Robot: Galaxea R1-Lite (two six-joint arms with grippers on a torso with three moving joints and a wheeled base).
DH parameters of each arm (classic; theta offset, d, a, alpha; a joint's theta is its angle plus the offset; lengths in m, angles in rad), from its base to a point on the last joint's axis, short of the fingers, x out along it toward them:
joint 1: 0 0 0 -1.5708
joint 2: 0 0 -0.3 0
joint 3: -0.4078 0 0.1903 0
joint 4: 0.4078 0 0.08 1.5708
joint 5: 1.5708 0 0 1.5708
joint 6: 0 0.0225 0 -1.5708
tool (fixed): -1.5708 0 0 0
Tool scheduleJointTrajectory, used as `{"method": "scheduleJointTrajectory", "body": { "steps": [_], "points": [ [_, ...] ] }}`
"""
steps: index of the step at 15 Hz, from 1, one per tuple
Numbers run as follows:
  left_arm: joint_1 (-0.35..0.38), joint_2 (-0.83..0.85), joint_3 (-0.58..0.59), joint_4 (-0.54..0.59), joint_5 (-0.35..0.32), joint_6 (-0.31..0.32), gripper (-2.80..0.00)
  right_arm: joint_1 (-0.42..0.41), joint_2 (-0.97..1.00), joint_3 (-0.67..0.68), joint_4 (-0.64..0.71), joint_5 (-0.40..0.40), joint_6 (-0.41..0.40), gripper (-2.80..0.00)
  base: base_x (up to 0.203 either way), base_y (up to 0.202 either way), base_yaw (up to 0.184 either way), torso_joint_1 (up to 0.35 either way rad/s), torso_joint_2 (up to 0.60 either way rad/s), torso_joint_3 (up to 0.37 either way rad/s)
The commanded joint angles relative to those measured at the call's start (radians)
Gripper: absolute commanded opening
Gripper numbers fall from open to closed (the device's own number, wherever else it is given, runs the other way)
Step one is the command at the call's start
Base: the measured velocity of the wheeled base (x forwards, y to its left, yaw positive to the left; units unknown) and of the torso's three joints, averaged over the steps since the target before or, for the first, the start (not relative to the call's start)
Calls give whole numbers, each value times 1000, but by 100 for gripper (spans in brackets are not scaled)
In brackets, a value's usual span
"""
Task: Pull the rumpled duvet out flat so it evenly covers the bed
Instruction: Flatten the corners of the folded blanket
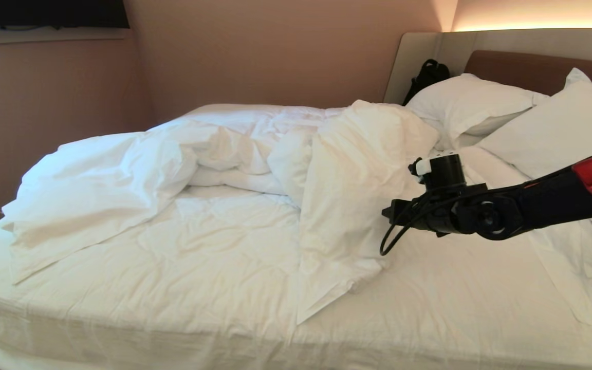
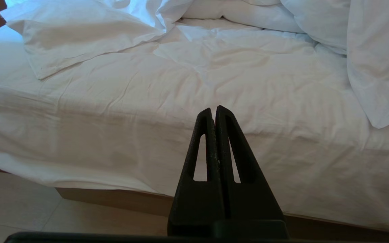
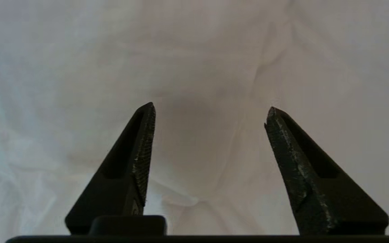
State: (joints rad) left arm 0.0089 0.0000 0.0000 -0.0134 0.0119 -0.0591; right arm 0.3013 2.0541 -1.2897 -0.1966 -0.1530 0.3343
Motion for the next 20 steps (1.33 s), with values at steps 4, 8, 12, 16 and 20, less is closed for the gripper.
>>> {"method": "scheduleJointTrajectory", "body": {
  "steps": [4,8,12,16,20],
  "points": [
    [0,2,0,0,0,-1,-280,-144,62,-31,-3,332,9,0,0,0,0,0,0,0],
    [0,2,0,0,0,-1,-280,-195,132,-65,-31,582,15,0,0,0,0,0,0,0],
    [0,2,0,0,0,-1,-280,-210,109,-26,-79,783,13,0,0,0,0,0,0,0],
    [0,2,0,0,0,-1,-280,-243,120,-15,-107,932,9,0,0,0,0,0,0,0],
    [0,2,0,0,0,-1,-280,-250,194,-46,-131,992,11,0,0,0,0,0,0,0]
  ]
}}
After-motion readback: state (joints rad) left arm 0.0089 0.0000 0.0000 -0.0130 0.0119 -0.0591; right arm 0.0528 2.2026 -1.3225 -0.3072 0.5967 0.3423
